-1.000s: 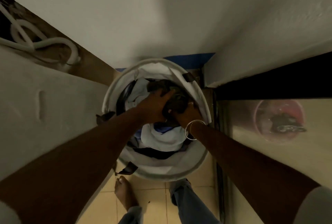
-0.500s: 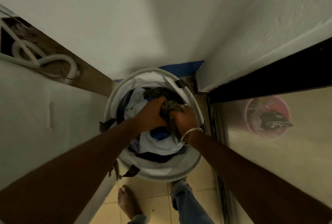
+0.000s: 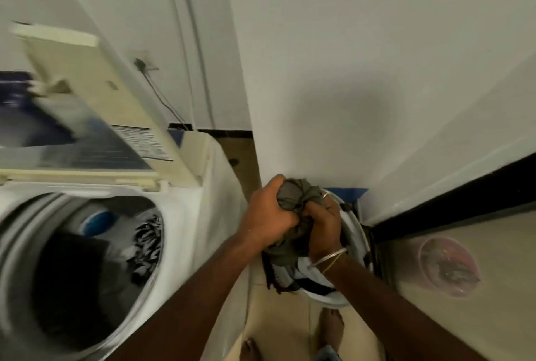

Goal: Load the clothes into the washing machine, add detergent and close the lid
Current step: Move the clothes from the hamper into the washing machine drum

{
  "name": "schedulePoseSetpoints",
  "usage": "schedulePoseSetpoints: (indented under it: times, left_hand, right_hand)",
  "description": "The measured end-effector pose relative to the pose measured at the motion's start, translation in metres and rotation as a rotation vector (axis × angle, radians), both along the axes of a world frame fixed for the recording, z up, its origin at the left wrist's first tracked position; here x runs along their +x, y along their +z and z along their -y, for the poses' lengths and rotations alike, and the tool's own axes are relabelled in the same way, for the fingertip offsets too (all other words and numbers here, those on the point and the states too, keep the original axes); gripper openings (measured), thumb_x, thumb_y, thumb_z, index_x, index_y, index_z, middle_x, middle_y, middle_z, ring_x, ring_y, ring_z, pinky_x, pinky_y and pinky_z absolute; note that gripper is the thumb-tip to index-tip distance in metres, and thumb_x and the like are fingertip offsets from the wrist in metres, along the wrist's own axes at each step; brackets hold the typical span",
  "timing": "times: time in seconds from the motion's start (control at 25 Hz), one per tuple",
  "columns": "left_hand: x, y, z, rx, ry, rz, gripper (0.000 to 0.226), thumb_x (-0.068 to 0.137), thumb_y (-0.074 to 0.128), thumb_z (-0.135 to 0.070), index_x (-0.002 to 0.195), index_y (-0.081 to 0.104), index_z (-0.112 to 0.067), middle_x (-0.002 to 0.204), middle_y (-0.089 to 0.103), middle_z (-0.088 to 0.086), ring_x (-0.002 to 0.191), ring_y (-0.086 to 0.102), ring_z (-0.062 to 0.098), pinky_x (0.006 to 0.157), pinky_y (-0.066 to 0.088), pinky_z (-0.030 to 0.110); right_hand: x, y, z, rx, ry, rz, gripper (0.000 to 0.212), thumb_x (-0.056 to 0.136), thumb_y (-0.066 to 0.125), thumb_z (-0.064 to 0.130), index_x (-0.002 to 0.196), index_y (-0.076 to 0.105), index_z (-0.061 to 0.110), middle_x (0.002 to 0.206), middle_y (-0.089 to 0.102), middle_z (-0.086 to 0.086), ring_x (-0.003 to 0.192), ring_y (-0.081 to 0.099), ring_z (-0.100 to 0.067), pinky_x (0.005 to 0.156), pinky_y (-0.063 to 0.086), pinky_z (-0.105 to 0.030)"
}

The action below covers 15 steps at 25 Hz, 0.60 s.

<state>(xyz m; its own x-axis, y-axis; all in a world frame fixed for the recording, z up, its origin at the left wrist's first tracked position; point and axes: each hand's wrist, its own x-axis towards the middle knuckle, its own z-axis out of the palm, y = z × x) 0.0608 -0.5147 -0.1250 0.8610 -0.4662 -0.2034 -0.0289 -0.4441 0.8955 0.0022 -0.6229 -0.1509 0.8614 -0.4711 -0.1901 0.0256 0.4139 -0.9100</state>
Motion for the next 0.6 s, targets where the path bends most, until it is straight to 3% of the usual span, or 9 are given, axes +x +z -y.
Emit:
schedulePoseSetpoints:
  times: [0.08, 0.2, 0.32, 0.4, 0.52, 0.6]
  left_hand:
    - [-0.006, 0.058, -0.036, -0.065, 0.073, 0.058, 0.037, 0.069, 0.074, -0.001, 0.096, 0.058, -0.021, 0.085, 0.067, -0.009, 0.079, 0.065, 0.006, 0.069, 0.052, 0.015]
    - [-0.017, 0.139, -0.107, -0.155, 0.176, 0.145, 0.048, 0.066, 0.074, 0.005, 0.096, 0.060, -0.030, 0.085, 0.070, -0.016, 0.080, 0.067, -0.001, 0.069, 0.054, 0.017]
    - [-0.032, 0.201, -0.185, -0.231, 0.291, 0.275, 0.042, 0.064, 0.074, -0.011, 0.104, 0.061, -0.015, 0.092, 0.072, -0.002, 0.087, 0.071, 0.017, 0.074, 0.060, 0.035]
    - [-0.038, 0.224, -0.233, -0.219, 0.408, 0.358, 0.043, 0.065, 0.073, -0.014, 0.106, 0.060, -0.011, 0.094, 0.071, 0.003, 0.088, 0.070, 0.021, 0.075, 0.059, 0.035]
    - [-0.037, 0.233, -0.294, -0.182, 0.605, 0.436, 0.046, 0.064, 0.070, -0.005, 0.108, 0.062, -0.015, 0.096, 0.071, -0.001, 0.090, 0.069, 0.019, 0.079, 0.057, 0.032]
    - [-0.032, 0.217, -0.328, -0.147, 0.704, 0.413, 0.045, 0.061, 0.068, -0.005, 0.103, 0.062, -0.020, 0.093, 0.071, -0.007, 0.088, 0.068, 0.015, 0.079, 0.056, 0.033]
  right_hand:
    - [0.004, 0.055, -0.037, -0.009, 0.012, 0.125, 0.021, 0.073, 0.051, 0.003, 0.087, 0.061, -0.009, 0.075, 0.061, -0.015, 0.072, 0.061, -0.023, 0.067, 0.054, -0.030]
    - [0.006, 0.133, -0.103, -0.087, 0.102, 0.316, 0.015, 0.074, 0.049, -0.001, 0.081, 0.063, 0.000, 0.071, 0.060, -0.008, 0.069, 0.058, -0.020, 0.066, 0.051, -0.029]
    - [0.012, 0.192, -0.175, -0.057, 0.284, 0.483, 0.020, 0.075, 0.047, -0.008, 0.078, 0.061, 0.006, 0.068, 0.060, 0.001, 0.066, 0.056, -0.014, 0.065, 0.049, -0.025]
    - [0.023, 0.214, -0.223, -0.014, 0.430, 0.565, 0.026, 0.079, 0.043, -0.013, 0.082, 0.063, 0.003, 0.072, 0.063, -0.006, 0.071, 0.061, -0.016, 0.069, 0.052, -0.027]
    - [0.041, 0.220, -0.296, 0.051, 0.530, 0.546, 0.022, 0.085, 0.045, -0.012, 0.097, 0.063, -0.013, 0.091, 0.064, -0.023, 0.089, 0.063, -0.033, 0.087, 0.053, -0.046]
    - [0.048, 0.210, -0.334, 0.103, 0.523, 0.415, 0.024, 0.083, 0.049, -0.010, 0.103, 0.061, -0.016, 0.095, 0.065, -0.025, 0.090, 0.063, -0.032, 0.086, 0.054, -0.045]
